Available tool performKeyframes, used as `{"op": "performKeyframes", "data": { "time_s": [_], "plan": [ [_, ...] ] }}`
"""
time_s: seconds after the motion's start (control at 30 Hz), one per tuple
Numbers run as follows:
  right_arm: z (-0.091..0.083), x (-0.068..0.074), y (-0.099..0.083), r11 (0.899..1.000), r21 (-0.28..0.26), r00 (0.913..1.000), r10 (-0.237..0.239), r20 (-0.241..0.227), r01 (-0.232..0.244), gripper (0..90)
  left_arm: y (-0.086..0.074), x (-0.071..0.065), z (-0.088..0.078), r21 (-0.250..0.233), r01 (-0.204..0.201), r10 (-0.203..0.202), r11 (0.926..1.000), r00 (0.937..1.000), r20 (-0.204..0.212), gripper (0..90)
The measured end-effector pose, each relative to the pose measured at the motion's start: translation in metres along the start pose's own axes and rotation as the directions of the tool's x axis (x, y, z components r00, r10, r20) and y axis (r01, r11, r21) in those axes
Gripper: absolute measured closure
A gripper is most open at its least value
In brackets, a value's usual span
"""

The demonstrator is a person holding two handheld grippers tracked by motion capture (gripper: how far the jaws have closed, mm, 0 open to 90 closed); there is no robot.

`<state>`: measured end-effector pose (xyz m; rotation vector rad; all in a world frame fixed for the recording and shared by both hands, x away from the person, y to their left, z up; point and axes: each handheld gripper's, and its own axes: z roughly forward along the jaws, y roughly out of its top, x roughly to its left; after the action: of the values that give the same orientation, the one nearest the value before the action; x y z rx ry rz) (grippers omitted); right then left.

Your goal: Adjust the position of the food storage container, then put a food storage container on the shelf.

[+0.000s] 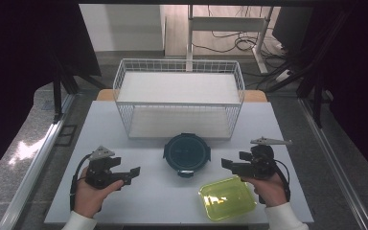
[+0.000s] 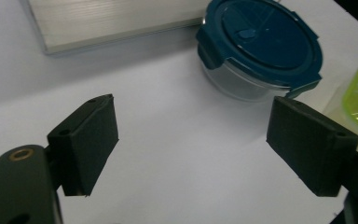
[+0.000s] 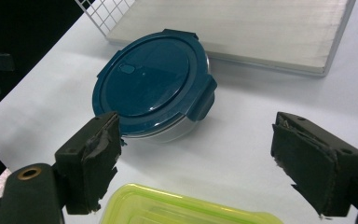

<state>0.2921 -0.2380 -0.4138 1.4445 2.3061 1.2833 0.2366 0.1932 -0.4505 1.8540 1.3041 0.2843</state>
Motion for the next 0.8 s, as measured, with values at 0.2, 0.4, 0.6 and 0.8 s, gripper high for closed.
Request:
{"op": "performKeyframes", "data": {
  "time_s": [0.2,0.4,0.6,0.8],
  "plan": [
    [0.003,0.001,0.006,1.000,0.012,0.9999,-0.006,-0.009,0.006,14.6,0.013,-0.003,0.005,-0.005,0.022,-0.022,0.9997,0.9974,0.069,12.6],
    [0.015,-0.003,0.020,0.999,0.043,0.9995,0.007,-0.032,-0.005,14.1,0.032,-0.001,0.029,0.027,0.061,-0.065,0.9978,0.9864,0.151,9.8],
    [0.037,-0.010,0.037,0.996,0.085,0.9970,0.025,-0.074,-0.018,12.9,0.049,0.005,0.063,0.075,0.105,-0.119,0.9916,0.9700,0.212,8.2],
    [0.056,-0.025,0.046,0.991,0.126,0.9945,0.053,-0.091,-0.041,11.3,0.058,0.007,0.091,0.122,0.125,-0.153,0.9846,0.9538,0.258,7.2]
  ]
}}
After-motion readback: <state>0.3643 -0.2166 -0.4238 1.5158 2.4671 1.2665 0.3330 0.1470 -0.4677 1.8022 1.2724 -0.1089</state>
